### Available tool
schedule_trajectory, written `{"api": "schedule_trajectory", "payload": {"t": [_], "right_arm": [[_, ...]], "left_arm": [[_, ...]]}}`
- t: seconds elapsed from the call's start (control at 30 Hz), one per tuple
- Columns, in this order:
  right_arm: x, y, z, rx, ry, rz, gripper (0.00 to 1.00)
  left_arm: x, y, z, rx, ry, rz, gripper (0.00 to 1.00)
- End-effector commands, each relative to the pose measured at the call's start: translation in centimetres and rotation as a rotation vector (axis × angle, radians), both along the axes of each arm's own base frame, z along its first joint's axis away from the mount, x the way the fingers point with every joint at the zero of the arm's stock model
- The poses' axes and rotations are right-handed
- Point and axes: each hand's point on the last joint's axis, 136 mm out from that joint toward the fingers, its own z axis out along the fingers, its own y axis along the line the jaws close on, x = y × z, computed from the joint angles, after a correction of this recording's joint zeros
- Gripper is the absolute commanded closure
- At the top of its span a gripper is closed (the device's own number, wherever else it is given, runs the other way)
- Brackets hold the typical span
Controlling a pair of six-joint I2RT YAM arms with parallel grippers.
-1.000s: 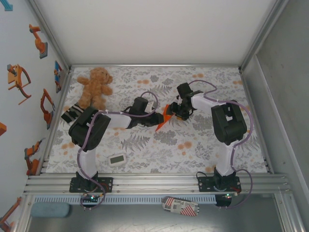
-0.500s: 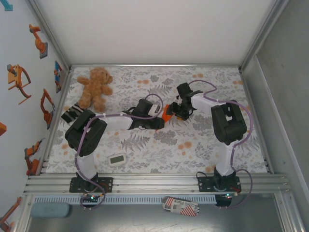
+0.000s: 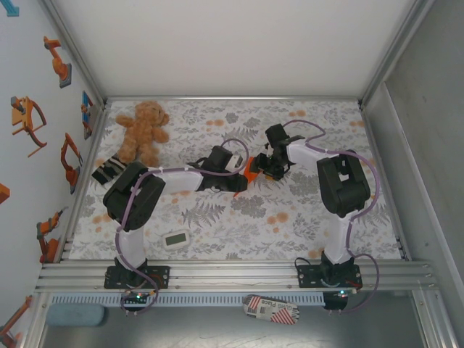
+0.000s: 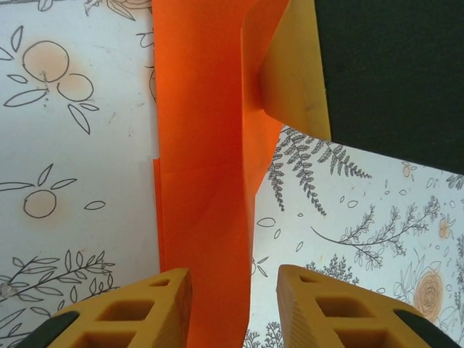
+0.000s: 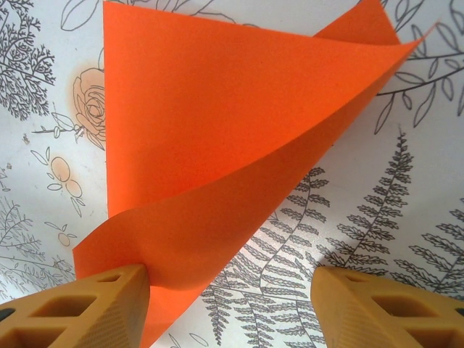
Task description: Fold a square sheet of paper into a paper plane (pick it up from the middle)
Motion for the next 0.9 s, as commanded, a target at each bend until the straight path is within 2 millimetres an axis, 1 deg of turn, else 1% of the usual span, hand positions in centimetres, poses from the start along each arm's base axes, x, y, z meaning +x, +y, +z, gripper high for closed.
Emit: {"api": "schedule_trajectory", "payload": {"t": [0.0, 0.2, 0.43, 0.63, 0.87], "right_arm": [[-1.8, -2.1, -6.5, -0.144, 0.086, 0.004, 0.38], [-1.8, -2.1, -6.6, -0.146, 0.089, 0.005, 0.38], [-1.9, -2.1, -6.7, -0.151, 0.09, 0.012, 0.37], [-1.8, -1.8, -6.6, -0.144, 0.086, 0.025, 0.37], [-2.0, -1.6, -6.4, -0.14, 0.086, 0.053, 0.36]], "left_arm": [[0.1, -0.2, -0.5, 0.029, -0.005, -0.026, 0.65], [0.0, 0.4, -1.4, 0.064, -0.006, -0.026, 0.66], [-0.4, 1.1, -2.7, 0.093, 0.011, -0.021, 0.75], [-0.5, 1.7, -3.6, 0.082, 0.042, 0.014, 0.8], [-0.8, 2.0, -4.5, 0.074, 0.078, 0.038, 0.8]]}}
